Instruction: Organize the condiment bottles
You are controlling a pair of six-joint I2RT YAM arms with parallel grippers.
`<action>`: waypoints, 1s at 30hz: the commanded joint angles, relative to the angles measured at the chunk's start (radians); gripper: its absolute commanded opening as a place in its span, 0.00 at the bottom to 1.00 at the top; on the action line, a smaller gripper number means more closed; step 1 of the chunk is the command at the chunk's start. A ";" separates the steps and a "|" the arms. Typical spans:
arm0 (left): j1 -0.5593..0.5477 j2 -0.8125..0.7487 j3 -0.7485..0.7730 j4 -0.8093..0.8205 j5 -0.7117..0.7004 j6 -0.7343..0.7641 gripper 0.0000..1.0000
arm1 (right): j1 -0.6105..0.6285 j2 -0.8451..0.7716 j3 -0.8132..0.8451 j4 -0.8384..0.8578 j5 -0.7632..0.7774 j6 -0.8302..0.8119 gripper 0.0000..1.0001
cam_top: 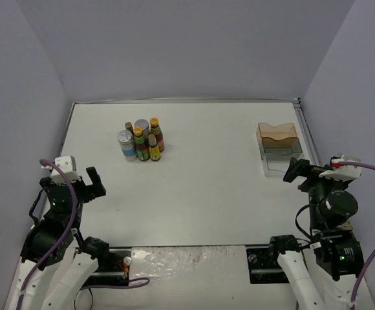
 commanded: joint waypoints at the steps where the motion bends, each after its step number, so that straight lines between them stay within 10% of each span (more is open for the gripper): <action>1: -0.006 0.016 0.011 0.059 -0.010 -0.013 0.97 | 0.008 0.074 0.038 0.058 -0.032 0.019 1.00; 18: -0.005 0.178 0.020 0.089 0.088 0.008 0.97 | 0.032 0.509 0.065 0.316 -0.388 0.118 1.00; 30: 0.000 0.273 0.013 0.171 0.107 -0.005 0.97 | 0.366 0.996 0.209 0.725 -0.313 0.048 1.00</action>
